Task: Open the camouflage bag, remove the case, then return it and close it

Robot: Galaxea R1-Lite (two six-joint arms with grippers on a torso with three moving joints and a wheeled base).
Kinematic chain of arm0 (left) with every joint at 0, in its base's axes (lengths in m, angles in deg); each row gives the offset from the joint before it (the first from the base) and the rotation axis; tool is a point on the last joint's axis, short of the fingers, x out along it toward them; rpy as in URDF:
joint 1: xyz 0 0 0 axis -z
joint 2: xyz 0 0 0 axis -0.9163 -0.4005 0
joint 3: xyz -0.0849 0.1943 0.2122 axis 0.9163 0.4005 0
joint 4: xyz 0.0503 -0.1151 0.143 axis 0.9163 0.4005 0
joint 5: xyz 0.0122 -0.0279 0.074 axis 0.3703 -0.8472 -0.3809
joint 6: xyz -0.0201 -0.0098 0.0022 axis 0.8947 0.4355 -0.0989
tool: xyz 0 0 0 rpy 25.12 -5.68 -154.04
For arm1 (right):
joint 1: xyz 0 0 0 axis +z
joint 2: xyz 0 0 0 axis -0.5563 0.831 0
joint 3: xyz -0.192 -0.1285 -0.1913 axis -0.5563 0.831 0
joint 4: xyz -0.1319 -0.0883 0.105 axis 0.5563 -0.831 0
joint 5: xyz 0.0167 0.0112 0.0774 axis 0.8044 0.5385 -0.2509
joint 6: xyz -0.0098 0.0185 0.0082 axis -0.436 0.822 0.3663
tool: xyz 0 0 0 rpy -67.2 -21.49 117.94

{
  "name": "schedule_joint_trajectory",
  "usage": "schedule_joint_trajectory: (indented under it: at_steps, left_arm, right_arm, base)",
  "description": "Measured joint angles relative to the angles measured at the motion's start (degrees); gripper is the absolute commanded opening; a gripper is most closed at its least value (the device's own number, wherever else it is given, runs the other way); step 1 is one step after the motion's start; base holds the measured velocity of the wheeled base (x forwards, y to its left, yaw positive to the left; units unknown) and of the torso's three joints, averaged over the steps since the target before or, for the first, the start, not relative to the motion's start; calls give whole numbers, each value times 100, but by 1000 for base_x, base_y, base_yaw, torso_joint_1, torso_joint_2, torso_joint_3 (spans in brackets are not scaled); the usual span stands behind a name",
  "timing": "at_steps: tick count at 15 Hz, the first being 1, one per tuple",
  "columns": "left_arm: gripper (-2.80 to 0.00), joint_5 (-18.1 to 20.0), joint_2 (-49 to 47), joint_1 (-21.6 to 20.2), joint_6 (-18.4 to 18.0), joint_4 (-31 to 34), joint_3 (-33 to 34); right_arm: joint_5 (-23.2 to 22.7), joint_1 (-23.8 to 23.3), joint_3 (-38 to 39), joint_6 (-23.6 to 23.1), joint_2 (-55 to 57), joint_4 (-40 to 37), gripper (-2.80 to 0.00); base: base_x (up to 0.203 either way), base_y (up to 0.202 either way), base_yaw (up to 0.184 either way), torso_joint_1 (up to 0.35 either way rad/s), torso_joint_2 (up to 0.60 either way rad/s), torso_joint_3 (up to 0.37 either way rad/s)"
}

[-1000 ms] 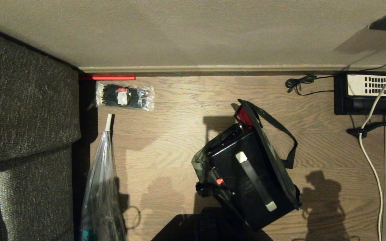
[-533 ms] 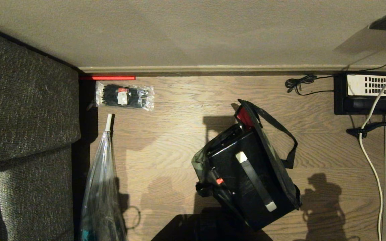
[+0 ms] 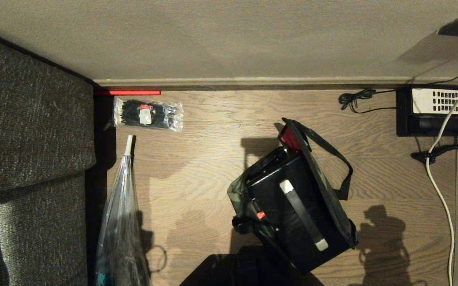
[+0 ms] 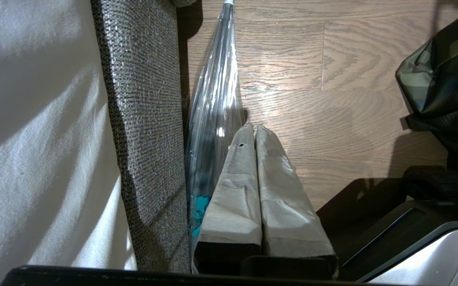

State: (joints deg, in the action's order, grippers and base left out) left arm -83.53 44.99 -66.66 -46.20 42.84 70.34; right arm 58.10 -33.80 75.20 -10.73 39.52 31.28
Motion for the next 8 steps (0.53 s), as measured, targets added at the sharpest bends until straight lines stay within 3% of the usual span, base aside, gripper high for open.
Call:
schedule_joint_trajectory:
  at_steps: [3,8]
  left_arm:
    - [-280,-16,0,2,112,-26,0]
    - [-280,-40,0,0,234,-14,0]
  right_arm:
    - [-2,0,0,2,0,0,-280]
    - [-8,0,0,-1,0,-2,-280]
  base:
    - [0,0,0,1,3,67]
    - [0,0,0,2,2,192]
